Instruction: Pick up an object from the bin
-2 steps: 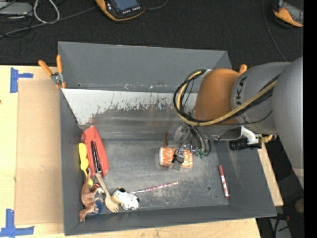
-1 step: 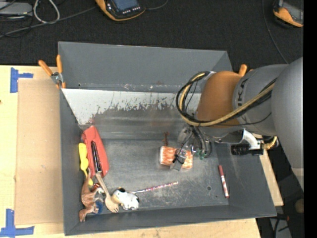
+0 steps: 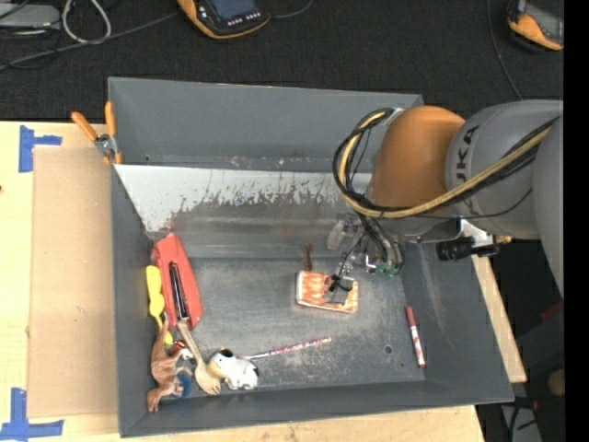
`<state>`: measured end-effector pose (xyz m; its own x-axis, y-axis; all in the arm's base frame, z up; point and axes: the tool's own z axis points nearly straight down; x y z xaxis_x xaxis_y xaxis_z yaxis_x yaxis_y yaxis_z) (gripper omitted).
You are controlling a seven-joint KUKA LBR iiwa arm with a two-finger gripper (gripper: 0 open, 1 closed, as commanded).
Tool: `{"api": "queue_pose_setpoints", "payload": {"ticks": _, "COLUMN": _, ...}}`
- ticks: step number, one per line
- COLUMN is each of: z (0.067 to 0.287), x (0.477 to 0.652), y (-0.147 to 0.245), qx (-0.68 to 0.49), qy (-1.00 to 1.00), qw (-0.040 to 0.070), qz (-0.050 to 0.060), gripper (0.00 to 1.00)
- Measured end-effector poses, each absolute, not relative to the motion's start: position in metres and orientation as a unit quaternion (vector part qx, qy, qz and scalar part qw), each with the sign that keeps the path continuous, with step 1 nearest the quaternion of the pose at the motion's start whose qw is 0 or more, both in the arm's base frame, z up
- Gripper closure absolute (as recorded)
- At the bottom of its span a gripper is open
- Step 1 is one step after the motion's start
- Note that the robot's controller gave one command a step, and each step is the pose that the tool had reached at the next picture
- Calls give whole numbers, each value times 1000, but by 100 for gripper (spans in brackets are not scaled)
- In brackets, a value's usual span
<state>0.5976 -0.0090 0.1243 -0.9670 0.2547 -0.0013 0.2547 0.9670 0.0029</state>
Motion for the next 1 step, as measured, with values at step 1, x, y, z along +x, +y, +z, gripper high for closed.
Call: {"api": "queue_pose_setpoints", "payload": {"ticks": 1, "z": 117, "x": 582, "y": -13, "qx": 119, "qy": 993, "qw": 0, "qz": 1, "gripper": 0}}
